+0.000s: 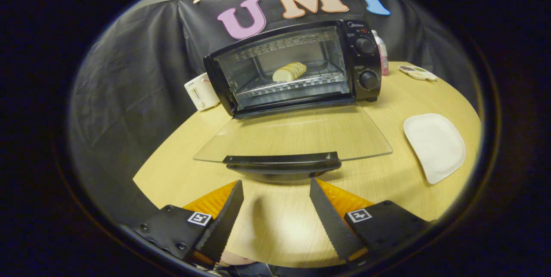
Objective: Open the toaster oven, put the food inside, and close the toaster oven door.
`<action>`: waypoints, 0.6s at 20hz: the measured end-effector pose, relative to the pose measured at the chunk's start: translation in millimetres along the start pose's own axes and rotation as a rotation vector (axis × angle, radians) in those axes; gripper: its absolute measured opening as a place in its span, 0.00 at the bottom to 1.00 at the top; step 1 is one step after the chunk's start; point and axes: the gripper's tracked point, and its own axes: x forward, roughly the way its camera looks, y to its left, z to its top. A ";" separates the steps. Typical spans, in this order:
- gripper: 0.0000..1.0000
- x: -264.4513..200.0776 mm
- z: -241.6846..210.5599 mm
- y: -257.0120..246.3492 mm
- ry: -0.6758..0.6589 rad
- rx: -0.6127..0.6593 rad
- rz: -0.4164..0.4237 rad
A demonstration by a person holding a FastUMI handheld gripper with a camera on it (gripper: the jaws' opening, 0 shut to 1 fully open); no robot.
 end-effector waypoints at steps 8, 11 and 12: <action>0.97 -0.3 5.9 2.2 -0.015 0.016 -0.007; 0.97 -7.5 15.9 6.0 -0.049 0.009 -0.005; 0.97 -10.3 21.0 6.3 -0.062 0.011 -0.003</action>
